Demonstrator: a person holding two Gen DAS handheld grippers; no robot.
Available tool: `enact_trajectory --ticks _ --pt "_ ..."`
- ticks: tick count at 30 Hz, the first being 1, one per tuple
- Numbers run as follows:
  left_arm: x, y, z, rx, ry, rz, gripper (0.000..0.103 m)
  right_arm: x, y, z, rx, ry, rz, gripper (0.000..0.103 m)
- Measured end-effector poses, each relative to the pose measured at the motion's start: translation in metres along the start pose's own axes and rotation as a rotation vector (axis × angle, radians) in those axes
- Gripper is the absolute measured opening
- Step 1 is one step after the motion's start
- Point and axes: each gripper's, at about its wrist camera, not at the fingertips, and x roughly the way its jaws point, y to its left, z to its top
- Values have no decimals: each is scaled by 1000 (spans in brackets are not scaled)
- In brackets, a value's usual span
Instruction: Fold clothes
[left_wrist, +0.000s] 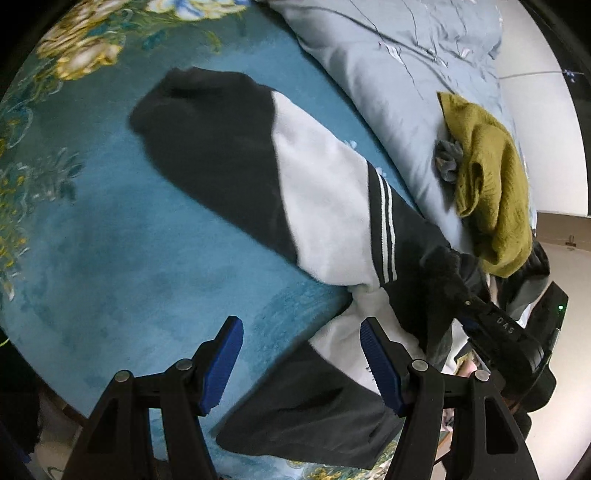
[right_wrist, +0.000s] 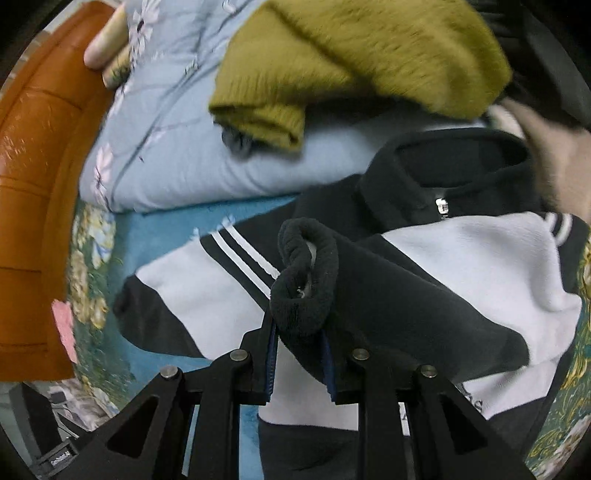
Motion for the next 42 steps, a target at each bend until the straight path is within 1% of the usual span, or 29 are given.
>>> enact_trajectory --ticks 2,4,5,6,8,10,13,16,19,21,22,24,28,31,32,34,36,38,40,42 --pt "13 -13 5 23 16 1 70 11 5 2 -24 25 4 26" --pt "26 -26 10 41 33 0 70 16 4 1 -46 52 54 40" --pt "33 -32 12 51 41 0 70 18 4 0 -59 63 84 43" --pt "40 -39 14 59 50 1 70 17 3 -1 -76 70 92 45" --pt "55 -57 17 86 68 0 70 11 -2 -3 -122 67 75 45" --pt "71 -75 20 113 85 -2 70 -1 -17 -3 -118 48 75 46" --pt "89 -109 18 180 111 -43 70 -24 -64 -2 -27 -1 56 47" --pt "103 -145 12 281 139 -86 70 -53 -129 0 100 -77 -24 47" --pt "122 -175 3 403 159 -72 70 -80 -192 2 233 -148 -101 47" --pt "134 -182 4 431 166 -32 70 -92 -228 4 332 -180 -136 47" --pt "141 -181 5 427 172 -11 70 -97 -245 4 379 -194 -151 47" --pt "151 -177 9 407 180 18 70 -102 -259 5 413 -210 -148 47" --pt "163 -166 18 356 184 39 70 -83 -246 8 328 -160 -74 47" --pt "166 -165 20 353 184 47 70 -67 -234 11 257 -119 -17 47" --pt "167 -164 21 349 185 47 70 -61 -231 13 242 -103 -16 47" --pt "164 -162 23 335 187 35 70 -46 -232 19 236 -82 -52 47" --pt "160 -160 24 325 189 16 70 -34 -245 20 307 -55 -72 47" --pt "149 -156 24 316 182 -26 70 -26 -255 20 376 -36 -76 47" --pt "133 -147 24 296 158 -68 70 -30 -253 17 387 -44 -62 47" --pt "108 -121 30 229 92 -91 70 -36 -244 13 363 -49 -57 47"
